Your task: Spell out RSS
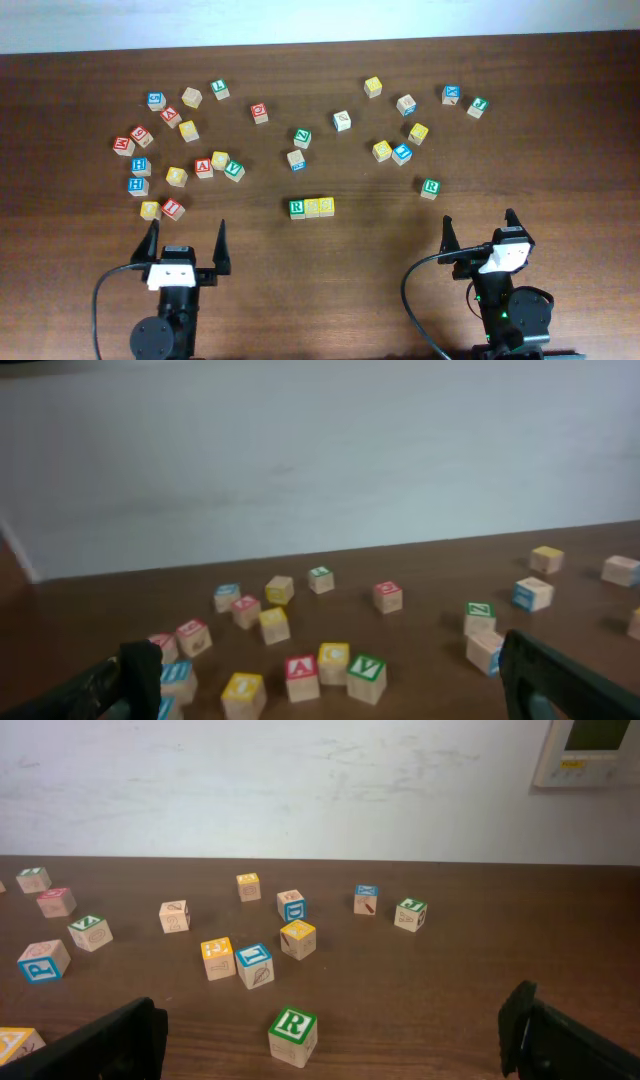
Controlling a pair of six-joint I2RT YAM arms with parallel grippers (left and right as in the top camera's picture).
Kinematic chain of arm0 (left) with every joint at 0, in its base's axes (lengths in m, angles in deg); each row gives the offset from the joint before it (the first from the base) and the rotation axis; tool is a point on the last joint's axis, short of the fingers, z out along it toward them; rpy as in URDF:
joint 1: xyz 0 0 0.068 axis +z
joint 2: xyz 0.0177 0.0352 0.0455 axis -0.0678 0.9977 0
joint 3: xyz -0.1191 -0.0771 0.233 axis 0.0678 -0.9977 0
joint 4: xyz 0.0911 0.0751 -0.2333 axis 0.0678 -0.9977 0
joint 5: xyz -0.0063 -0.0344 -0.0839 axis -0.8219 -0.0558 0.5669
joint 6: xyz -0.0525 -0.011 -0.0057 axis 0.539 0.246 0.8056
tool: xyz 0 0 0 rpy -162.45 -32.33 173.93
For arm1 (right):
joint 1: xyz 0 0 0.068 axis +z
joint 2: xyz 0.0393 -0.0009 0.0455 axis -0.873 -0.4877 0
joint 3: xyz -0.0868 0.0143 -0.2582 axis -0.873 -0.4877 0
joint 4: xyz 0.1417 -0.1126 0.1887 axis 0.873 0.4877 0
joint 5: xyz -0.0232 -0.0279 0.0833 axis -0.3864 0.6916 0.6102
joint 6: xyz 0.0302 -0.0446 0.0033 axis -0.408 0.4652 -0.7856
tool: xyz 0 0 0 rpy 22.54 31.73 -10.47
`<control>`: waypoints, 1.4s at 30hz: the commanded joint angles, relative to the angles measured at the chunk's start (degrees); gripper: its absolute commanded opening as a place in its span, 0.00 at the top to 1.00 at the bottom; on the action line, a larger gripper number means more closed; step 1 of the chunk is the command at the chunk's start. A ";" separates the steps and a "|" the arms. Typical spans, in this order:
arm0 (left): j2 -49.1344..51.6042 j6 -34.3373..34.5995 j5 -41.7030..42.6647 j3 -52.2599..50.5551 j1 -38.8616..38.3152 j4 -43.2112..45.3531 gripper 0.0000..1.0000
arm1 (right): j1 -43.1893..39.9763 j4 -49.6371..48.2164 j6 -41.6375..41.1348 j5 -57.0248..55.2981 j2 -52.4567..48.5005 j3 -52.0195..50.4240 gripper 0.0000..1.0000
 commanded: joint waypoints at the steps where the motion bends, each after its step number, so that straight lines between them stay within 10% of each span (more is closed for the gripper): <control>1: -0.57 5.05 -7.80 -0.22 0.26 -3.21 0.01 | -0.39 0.07 0.04 -0.68 0.61 -0.52 0.02; 42: -0.57 4.26 -4.39 -0.17 2.64 -8.04 0.01 | -0.39 0.07 0.04 -0.68 0.61 -0.52 0.02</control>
